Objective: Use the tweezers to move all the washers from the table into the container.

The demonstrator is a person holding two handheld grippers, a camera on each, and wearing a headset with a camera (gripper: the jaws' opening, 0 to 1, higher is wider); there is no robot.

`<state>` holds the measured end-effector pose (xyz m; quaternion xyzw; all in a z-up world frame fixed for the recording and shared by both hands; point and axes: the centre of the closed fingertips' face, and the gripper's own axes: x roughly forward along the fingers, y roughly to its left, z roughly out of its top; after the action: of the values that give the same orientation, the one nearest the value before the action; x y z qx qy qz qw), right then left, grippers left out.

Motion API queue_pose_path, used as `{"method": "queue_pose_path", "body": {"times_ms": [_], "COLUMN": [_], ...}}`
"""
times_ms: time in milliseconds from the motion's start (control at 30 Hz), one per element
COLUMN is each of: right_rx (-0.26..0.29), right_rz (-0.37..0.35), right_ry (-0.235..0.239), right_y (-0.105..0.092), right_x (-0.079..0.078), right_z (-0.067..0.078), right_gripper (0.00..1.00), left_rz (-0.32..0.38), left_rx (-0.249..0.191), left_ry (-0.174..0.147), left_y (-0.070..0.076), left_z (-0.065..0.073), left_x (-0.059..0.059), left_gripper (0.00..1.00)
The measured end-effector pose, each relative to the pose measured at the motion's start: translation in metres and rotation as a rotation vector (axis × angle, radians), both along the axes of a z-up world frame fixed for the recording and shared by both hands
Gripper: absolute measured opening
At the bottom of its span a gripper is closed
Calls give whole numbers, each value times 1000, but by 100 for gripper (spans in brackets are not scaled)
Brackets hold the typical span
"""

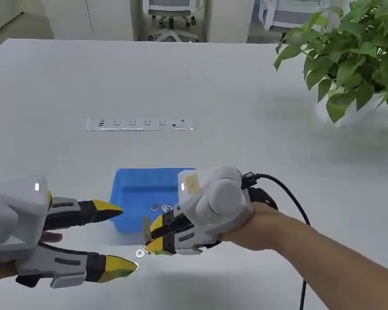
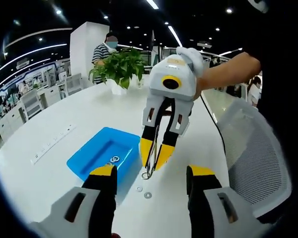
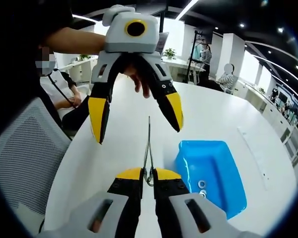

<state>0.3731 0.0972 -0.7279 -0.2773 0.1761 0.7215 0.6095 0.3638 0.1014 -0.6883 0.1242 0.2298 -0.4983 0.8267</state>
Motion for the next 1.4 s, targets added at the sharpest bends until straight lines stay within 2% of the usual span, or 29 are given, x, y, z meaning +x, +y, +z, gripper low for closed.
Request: {"method": "queue_pose_path", "body": {"times_ms": [67,133,433,500,767,900,1400], "right_rx": [2,5,29,35,62,66,70], "right_rz": [2,5,12,14,3,1,-12], "right_ry": [-5,-8,-24,-25,-31,-36,-68], "right_y": [-1,0,3,5,8,9,8], "right_x": [0,1,7,8,20,25,52], "right_z": [4,8,28,32,44,47,46], "right_gripper": [9,9,9,9,9,9,9], "left_rz": [19,25,70,81,110,128,150], "left_rx": [2,1,-10,-11,-8,-3,13], "left_ry": [9,1,0,-10,-17,-15,-18], "left_y": [2,3,6,7,10,13,14], "left_z": [-1,0,6,8,11,11,10], "left_x": [-1,-3,-6,-5,-8,-7,-10], "left_gripper": [69,71,83,84,91,95,99]}}
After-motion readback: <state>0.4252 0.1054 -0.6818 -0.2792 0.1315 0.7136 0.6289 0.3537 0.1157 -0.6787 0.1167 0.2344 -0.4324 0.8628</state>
